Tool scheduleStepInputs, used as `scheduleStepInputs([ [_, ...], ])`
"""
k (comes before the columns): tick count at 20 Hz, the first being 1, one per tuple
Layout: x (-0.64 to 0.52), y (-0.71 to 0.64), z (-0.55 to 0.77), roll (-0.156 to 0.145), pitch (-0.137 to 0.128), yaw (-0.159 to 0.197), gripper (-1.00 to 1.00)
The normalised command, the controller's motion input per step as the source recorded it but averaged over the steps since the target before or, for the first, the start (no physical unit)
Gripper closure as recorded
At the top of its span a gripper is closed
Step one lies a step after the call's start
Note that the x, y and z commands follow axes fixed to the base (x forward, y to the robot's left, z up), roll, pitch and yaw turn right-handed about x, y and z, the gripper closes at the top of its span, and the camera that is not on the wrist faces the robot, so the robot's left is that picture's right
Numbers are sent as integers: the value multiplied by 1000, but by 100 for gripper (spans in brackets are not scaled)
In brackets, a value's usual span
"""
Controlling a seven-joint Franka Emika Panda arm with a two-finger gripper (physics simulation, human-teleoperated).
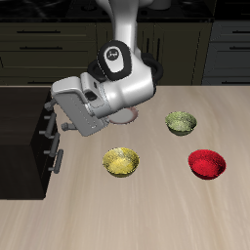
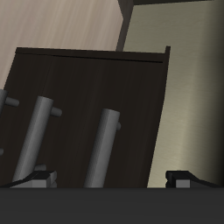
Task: Open the top drawer of the wooden cabinet
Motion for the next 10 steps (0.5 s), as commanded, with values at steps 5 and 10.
scheduleStepInputs([
  [5,95,-45,-189,-12,27,17,-100],
  [10,-14,13,-163,0,36,5,-100],
])
